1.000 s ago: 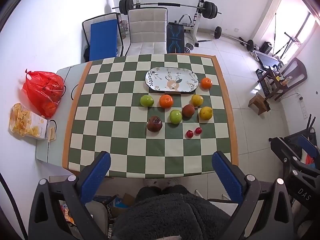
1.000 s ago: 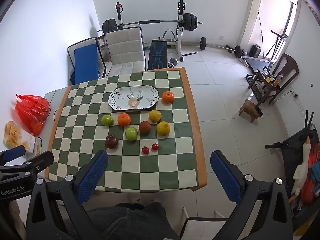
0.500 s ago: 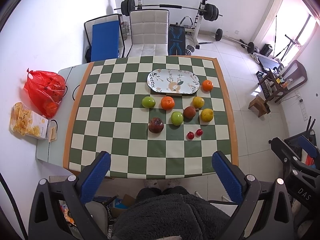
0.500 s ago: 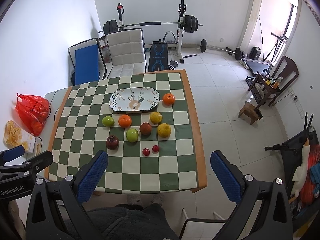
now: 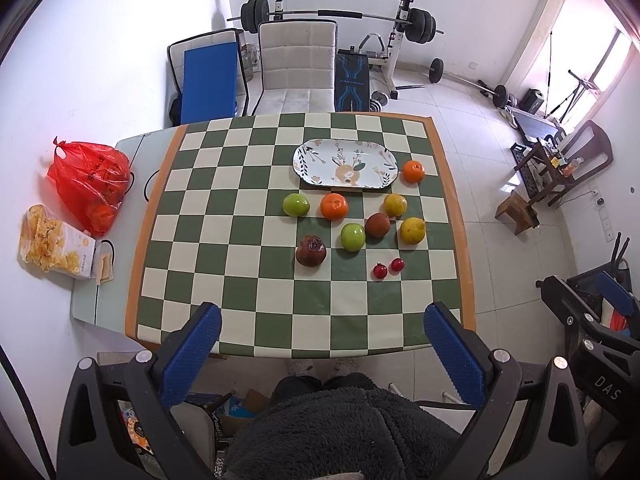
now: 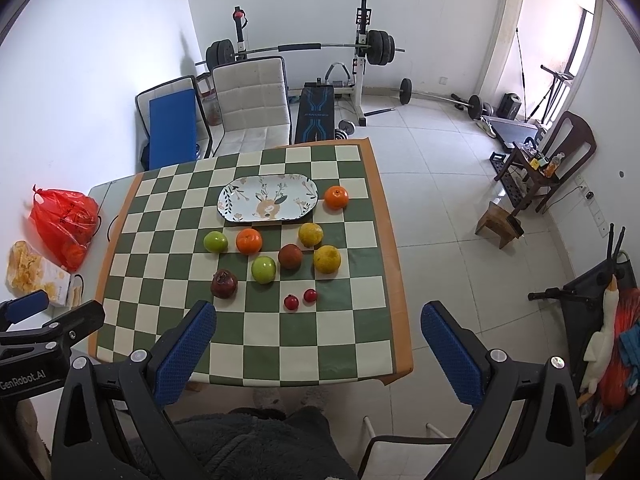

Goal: Organize fruits

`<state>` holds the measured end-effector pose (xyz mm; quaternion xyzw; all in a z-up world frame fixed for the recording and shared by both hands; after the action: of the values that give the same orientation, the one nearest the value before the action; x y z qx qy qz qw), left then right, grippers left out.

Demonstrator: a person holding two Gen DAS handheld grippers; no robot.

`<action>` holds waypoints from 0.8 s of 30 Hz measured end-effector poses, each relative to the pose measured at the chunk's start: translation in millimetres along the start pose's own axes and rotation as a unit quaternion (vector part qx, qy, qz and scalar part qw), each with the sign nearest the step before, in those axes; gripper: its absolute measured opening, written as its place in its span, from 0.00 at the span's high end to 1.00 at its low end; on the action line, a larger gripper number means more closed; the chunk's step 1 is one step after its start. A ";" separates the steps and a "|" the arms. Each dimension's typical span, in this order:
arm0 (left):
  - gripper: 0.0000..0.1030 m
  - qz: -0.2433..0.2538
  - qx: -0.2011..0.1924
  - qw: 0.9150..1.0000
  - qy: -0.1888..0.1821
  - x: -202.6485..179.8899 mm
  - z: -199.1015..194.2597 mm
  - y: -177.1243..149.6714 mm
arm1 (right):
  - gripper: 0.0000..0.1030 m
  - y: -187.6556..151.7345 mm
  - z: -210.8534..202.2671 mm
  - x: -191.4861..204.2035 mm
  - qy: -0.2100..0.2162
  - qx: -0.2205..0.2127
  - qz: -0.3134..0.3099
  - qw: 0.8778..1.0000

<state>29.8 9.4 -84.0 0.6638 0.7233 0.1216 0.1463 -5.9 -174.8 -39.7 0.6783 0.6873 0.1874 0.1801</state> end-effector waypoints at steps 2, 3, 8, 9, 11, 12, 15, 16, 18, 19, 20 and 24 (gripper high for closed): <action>0.00 -0.001 0.001 1.000 -0.001 -0.5 -1.1 -0.5 | 0.00 0.2 -0.3 -0.2 -0.001 0.000 -0.001 1.000; 0.00 0.000 0.002 1.000 -0.001 -1.0 -1.8 -0.6 | 0.00 1.0 -2.7 -0.9 -0.001 -0.001 -0.001 1.000; 0.00 0.000 0.000 1.000 0.000 -1.9 -2.2 -1.3 | 0.00 1.0 -3.0 -1.1 -0.001 -0.001 -0.001 1.000; 0.00 -0.001 0.000 1.000 0.001 -1.7 -2.1 -1.1 | 0.00 0.7 -2.8 -1.2 -0.001 -0.001 -0.001 1.000; 0.00 -0.003 0.000 1.000 0.000 -1.6 -1.9 -1.7 | 0.00 1.1 -3.2 -0.6 -0.001 -0.002 -0.002 1.000; 0.00 -0.003 -0.001 1.000 0.000 -1.6 -2.1 -1.7 | 0.00 1.3 -3.4 -0.7 -0.001 -0.002 -0.002 1.000; 0.00 -0.001 0.000 1.000 -0.001 -1.4 -2.6 -2.4 | 0.00 1.1 -2.9 -1.1 -0.001 -0.002 -0.002 1.000; 0.00 -0.001 0.000 1.000 -0.001 -1.0 -1.9 -2.1 | 0.00 1.1 -3.1 -1.0 -0.001 -0.001 -0.002 1.000; 0.00 -0.001 -0.001 1.000 -0.001 -1.1 -2.4 -2.2 | 0.00 1.2 -3.2 -1.3 -0.002 -0.003 -0.001 1.000; 0.00 -0.001 -0.001 1.000 -0.001 -1.1 -2.7 -2.3 | 0.00 1.8 -3.7 -1.1 -0.002 -0.003 -0.001 1.000; 0.00 0.000 -0.002 1.000 -0.001 -0.9 -2.8 -2.2 | 0.00 3.1 -5.9 0.1 -0.002 -0.004 -0.001 1.000; 0.00 -0.004 -0.003 1.000 0.000 -1.1 -2.7 -2.0 | 0.00 2.7 -5.2 -0.3 -0.003 -0.004 -0.001 1.000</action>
<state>27.0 8.2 -82.2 0.6606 0.7254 0.1235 0.1490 -6.2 -175.1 -33.9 0.6771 0.6870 0.1881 0.1847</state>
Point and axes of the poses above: each gripper's, at about its wrist camera, not at the fingertips, and z roughly the way its jaws point, x to its left, y to its top, the point moved 10 cm from there along z, roughly the way its jaws point
